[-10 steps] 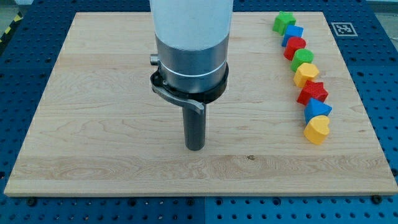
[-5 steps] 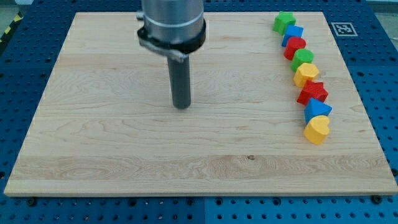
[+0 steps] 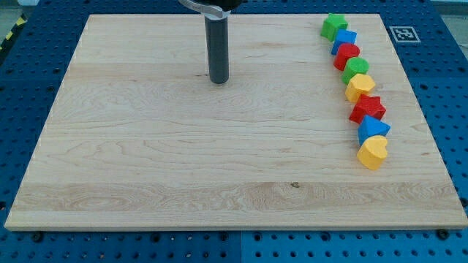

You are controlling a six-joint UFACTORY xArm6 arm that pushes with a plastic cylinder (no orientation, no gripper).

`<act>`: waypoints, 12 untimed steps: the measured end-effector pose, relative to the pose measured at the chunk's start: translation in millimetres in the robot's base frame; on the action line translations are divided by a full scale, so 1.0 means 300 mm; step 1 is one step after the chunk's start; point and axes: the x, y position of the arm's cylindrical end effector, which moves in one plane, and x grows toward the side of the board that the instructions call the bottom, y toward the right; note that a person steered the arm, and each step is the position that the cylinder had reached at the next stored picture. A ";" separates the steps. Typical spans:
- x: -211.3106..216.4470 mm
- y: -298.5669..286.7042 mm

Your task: Separate yellow heart and the blue triangle

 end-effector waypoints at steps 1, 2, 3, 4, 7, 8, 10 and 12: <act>0.214 0.053; 0.432 0.155; 0.579 0.376; 0.630 0.721; 0.457 1.015; 0.443 0.997; 0.414 0.760; 0.378 0.571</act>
